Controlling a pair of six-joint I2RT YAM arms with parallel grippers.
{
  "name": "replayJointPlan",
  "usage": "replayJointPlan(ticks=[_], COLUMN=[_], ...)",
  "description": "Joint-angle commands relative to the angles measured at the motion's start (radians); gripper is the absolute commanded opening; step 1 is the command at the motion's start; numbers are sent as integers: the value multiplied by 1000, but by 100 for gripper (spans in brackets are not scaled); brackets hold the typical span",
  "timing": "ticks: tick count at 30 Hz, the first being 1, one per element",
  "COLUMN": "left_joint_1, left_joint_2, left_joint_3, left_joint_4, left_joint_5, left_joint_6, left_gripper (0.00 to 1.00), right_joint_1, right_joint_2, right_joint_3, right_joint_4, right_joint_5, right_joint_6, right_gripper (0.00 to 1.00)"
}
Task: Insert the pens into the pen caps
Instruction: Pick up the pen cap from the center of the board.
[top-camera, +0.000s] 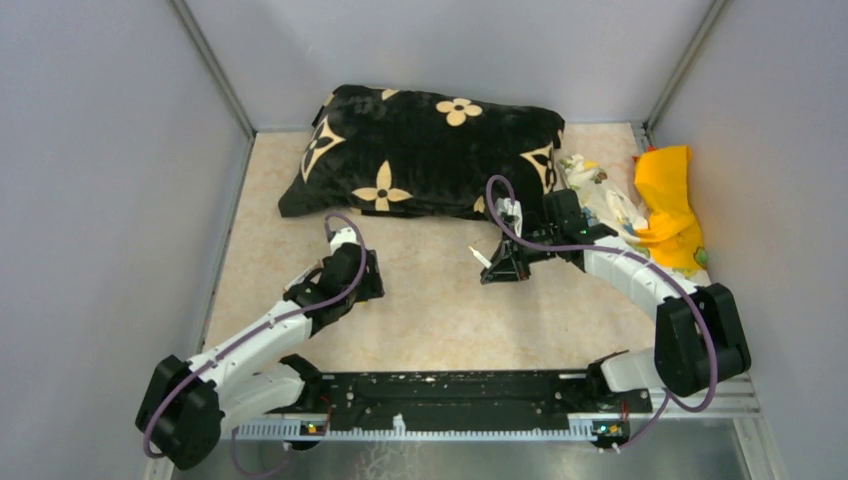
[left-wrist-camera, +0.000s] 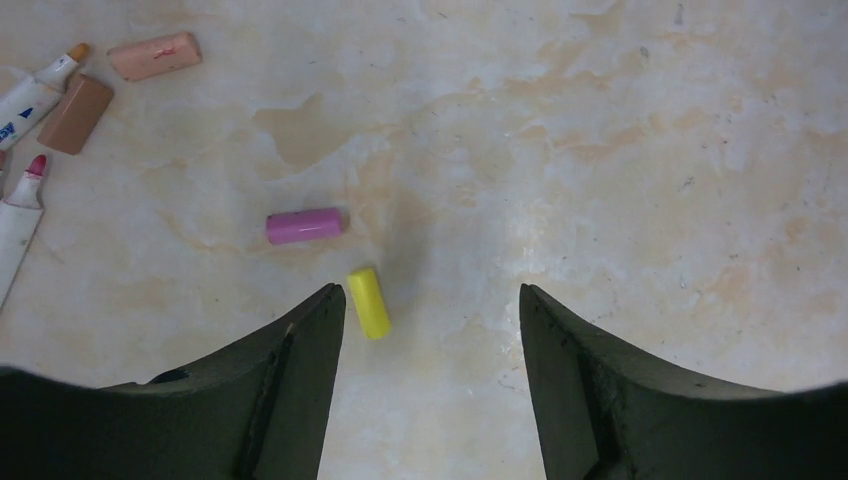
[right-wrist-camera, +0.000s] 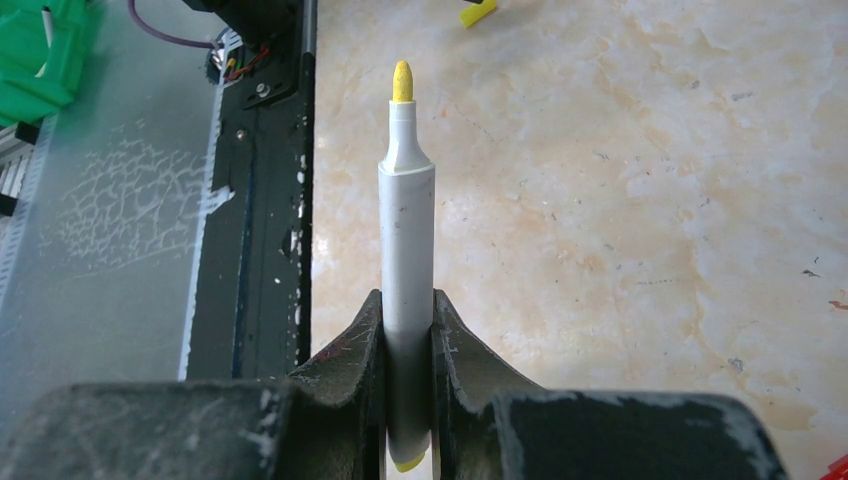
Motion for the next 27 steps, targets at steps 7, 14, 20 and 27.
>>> replayJointPlan(ticks=[7,14,20,27], left_joint_1=[42,42,43,43], left_joint_2=[132,288,347,352], left_joint_3=[33,115,125,106], left_joint_4=[-52,-169,-164,-151], left_joint_5=[-55,-96,-79,-57], left_joint_6=[-77,-156,-163,-172], left_gripper=[63,52,43,29], right_joint_1=[-5,-5,-5,-5], right_joint_2=[-27,-26,-24,-21], right_joint_3=[42,43,44,45], right_joint_4=[11,8,4,4], right_joint_5=[-9,-4,-4,-4], right_joint_6=[-27,-30,-30,-33], right_gripper=[0,0,0,0])
